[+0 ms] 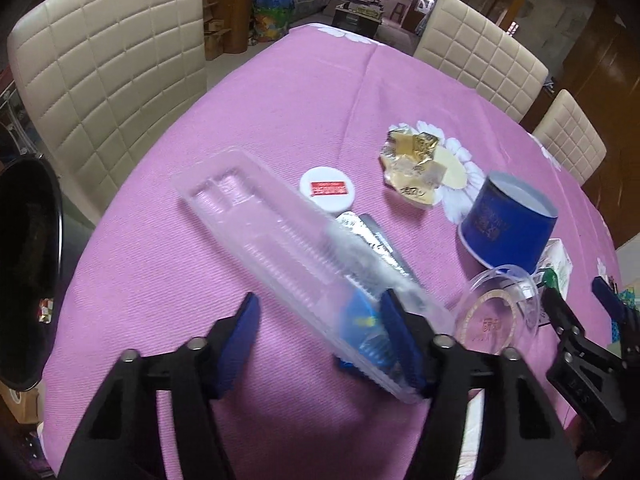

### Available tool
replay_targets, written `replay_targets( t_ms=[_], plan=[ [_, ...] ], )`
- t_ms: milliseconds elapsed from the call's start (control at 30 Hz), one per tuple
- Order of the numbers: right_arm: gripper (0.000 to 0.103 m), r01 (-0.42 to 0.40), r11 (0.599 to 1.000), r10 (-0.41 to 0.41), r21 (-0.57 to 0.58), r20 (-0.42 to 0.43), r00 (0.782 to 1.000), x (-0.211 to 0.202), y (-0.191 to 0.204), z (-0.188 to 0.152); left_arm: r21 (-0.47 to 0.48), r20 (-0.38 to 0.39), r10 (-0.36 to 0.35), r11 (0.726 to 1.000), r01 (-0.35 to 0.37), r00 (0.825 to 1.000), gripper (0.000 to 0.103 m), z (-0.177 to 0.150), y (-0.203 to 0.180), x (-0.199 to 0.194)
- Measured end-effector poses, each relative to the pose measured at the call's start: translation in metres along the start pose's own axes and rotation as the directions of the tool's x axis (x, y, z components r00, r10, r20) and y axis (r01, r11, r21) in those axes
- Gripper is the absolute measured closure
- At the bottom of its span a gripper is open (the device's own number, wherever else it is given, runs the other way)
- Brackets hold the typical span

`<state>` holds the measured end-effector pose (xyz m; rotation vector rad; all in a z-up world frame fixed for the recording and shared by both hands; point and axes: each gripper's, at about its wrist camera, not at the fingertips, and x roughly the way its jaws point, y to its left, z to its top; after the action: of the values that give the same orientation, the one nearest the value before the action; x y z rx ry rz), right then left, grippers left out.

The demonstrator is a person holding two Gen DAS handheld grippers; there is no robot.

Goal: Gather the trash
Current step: 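Grasp the clear plastic tray with left tool while right tool grasps milk carton, then carry the clear tray over the bin and open the left tool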

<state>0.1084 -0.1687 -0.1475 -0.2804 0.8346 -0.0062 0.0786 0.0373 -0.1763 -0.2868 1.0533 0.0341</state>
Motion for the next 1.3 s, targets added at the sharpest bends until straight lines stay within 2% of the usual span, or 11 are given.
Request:
replay_targets(
  t_ms=[67,133,233,433,467,533,567,633,733,1067,1300],
  plan=[
    [0.008,0.001,1.0,-0.001,0.024,-0.002,1.0,0.007,-0.004,0.002,0.011,0.004,-0.015,1.0,0.015,1.0,0.067,0.002,-0.003,0.0],
    [0.006,0.002,0.999,-0.001,0.043,-0.003,1.0,0.012,-0.005,0.003,0.027,-0.003,-0.007,1.0,0.007,1.0,0.078,0.005,-0.008,0.004],
    [0.005,0.003,0.998,-0.002,0.068,-0.01,1.0,0.019,-0.011,0.006,0.037,0.009,-0.002,0.999,0.001,1.0,0.084,0.009,-0.011,0.006],
    [0.007,-0.003,0.99,0.012,0.138,-0.069,0.998,0.035,-0.022,0.003,0.059,0.035,0.013,0.998,-0.015,0.999,0.086,0.019,-0.017,0.008],
    [0.011,-0.023,0.986,0.038,0.164,-0.091,0.995,0.039,-0.026,0.0,0.06,0.035,0.014,0.998,-0.016,0.999,0.086,0.02,-0.018,0.009],
    [0.029,-0.048,0.981,0.07,0.188,-0.113,0.991,0.042,-0.028,-0.006,0.063,0.037,0.015,0.998,-0.017,0.999,0.086,0.02,-0.019,0.01],
    [0.032,-0.065,0.979,0.087,0.196,-0.108,0.99,0.04,-0.028,-0.009,0.065,0.038,0.015,0.998,-0.017,0.999,0.086,0.021,-0.02,0.01],
    [0.046,-0.067,0.982,0.085,0.174,-0.099,0.991,0.035,-0.024,-0.011,0.066,0.04,0.014,0.998,-0.016,0.999,0.086,0.021,-0.02,0.009],
    [0.048,-0.074,0.989,0.085,0.13,-0.08,0.993,0.027,-0.014,-0.013,0.071,0.047,0.013,0.997,-0.016,0.999,0.086,0.021,-0.022,0.007],
    [0.05,0.001,0.999,-0.005,0.047,0.068,0.998,-0.018,0.0,-0.006,0.068,0.115,0.001,0.998,-0.009,0.993,0.086,0.019,-0.015,-0.023],
    [0.05,-0.036,0.999,0.04,-0.033,0.157,0.987,-0.05,0.025,0.005,0.053,0.157,0.005,0.998,-0.013,0.988,0.086,0.014,-0.002,-0.049]
  ],
)
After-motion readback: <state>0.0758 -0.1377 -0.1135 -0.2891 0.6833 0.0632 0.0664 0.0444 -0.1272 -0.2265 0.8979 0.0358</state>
